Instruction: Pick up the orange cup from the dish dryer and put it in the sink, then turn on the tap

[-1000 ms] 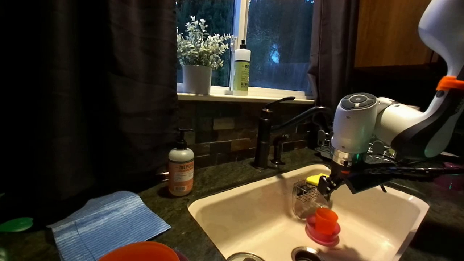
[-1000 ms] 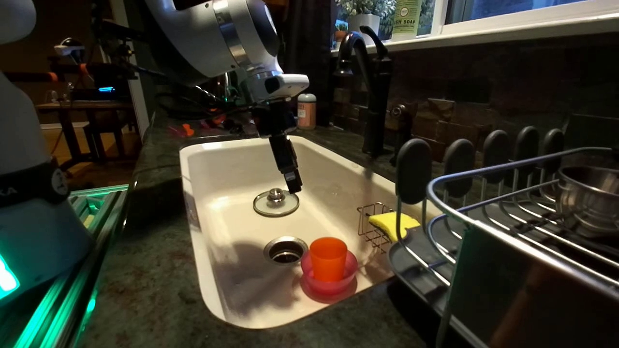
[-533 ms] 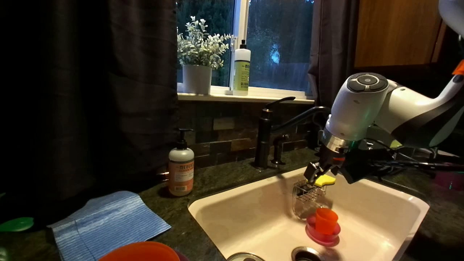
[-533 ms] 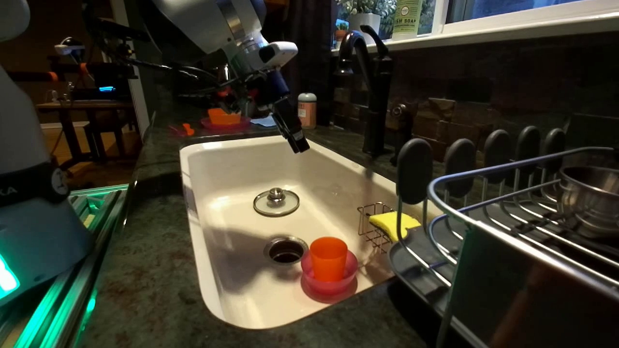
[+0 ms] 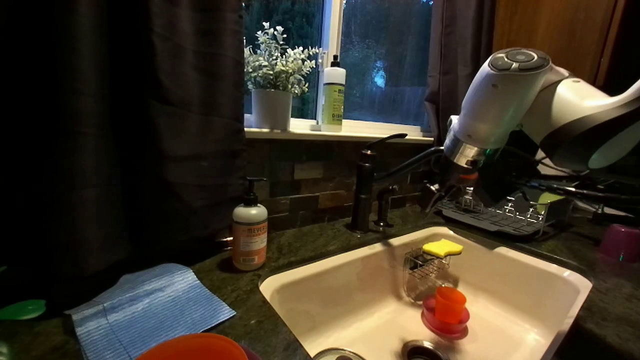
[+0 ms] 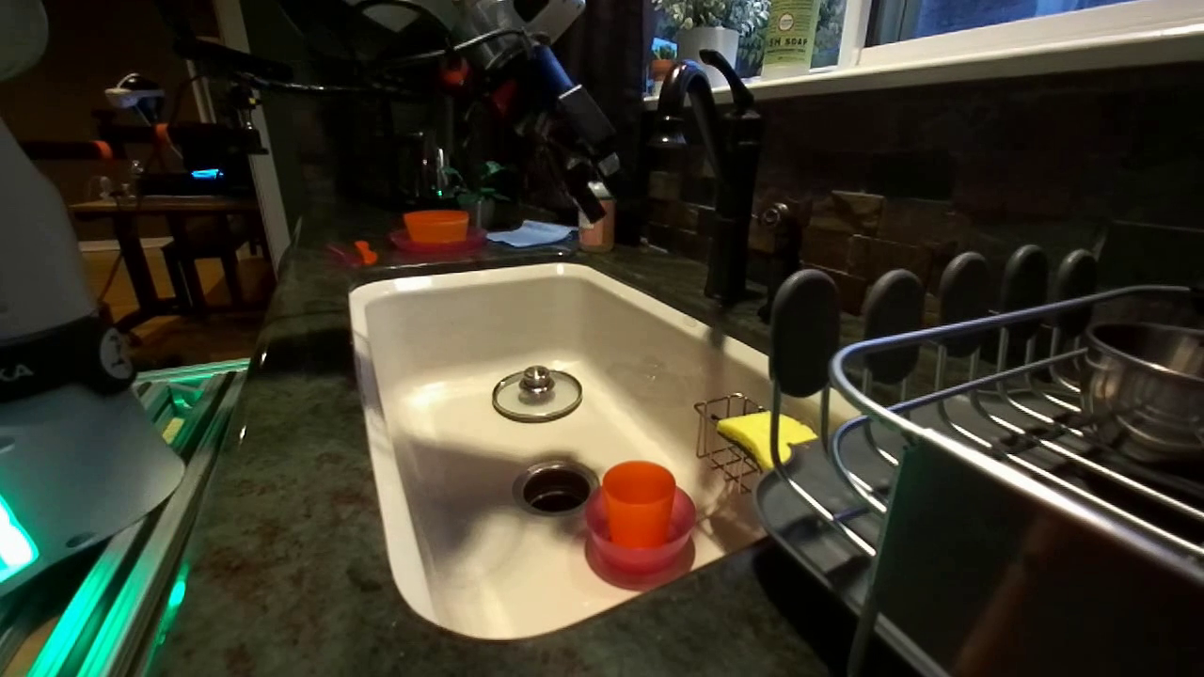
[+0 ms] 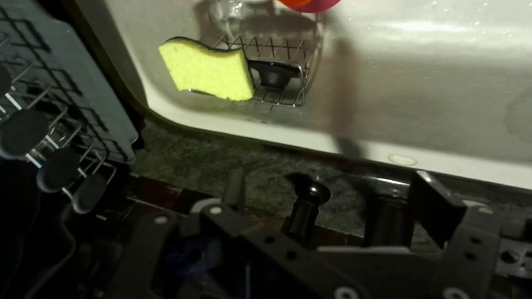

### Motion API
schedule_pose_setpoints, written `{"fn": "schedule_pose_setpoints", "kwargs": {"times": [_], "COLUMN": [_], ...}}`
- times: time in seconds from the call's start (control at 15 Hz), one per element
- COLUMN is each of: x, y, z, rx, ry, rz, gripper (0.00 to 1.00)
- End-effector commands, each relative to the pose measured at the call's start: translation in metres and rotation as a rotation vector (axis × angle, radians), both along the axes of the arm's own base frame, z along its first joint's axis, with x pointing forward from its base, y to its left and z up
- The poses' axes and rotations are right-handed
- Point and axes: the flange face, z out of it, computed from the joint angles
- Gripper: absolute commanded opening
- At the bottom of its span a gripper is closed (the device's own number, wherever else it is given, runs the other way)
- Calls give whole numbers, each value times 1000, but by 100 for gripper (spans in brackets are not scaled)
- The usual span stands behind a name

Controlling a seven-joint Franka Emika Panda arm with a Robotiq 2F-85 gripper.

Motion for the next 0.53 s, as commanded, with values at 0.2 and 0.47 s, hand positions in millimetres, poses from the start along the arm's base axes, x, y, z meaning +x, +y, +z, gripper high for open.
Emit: {"fn": "schedule_pose_setpoints", "kwargs": {"times": [0.2, 0.47], "x": [2, 1], "y": [4, 5], "z": [53, 66], "rx": [-98, -115], "ry": [8, 3], "rz": [38, 55], "gripper": [100, 100]}}
